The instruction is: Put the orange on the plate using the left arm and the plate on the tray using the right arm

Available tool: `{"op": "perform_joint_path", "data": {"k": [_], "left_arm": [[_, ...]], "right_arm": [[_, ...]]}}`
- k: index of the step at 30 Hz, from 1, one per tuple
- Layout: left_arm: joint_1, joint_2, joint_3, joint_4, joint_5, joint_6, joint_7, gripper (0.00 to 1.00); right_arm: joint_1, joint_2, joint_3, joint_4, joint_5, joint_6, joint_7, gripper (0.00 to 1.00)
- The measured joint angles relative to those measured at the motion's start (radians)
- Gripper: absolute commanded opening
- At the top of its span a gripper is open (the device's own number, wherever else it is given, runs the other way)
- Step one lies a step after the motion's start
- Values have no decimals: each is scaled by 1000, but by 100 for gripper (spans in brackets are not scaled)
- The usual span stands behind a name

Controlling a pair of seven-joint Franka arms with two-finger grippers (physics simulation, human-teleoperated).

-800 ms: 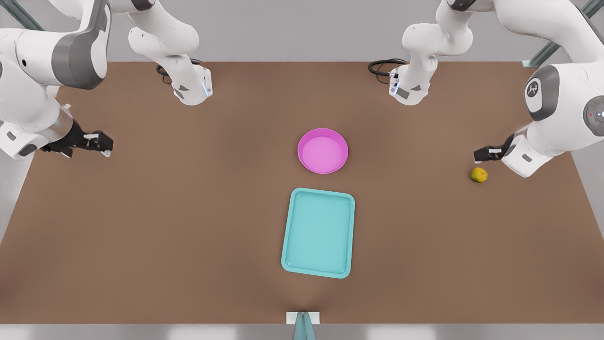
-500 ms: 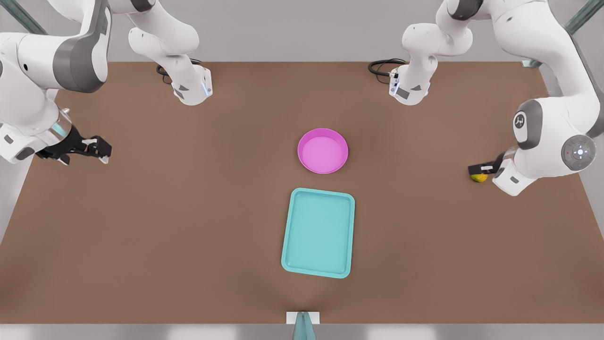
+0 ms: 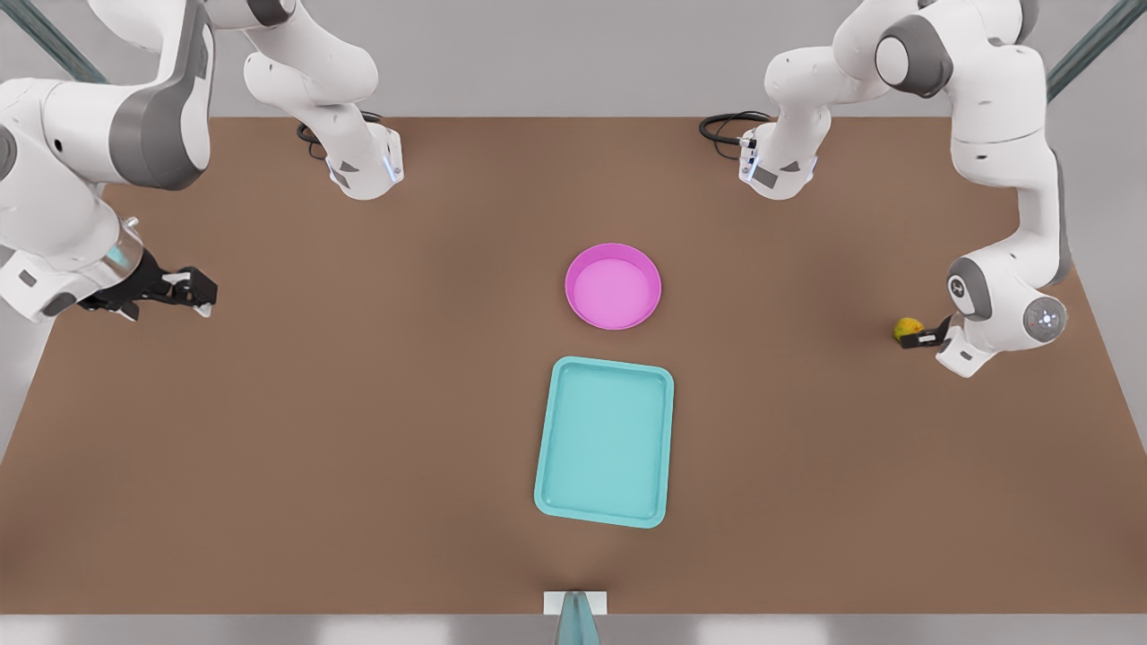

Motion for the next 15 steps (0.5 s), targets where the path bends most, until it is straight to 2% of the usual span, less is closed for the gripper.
{"op": "perform_joint_path", "data": {"k": [15], "left_arm": [[24, 43, 2, -57, 8, 91, 172, 100]], "right_arm": [[0, 17, -9, -8, 0, -2, -5, 100]]}}
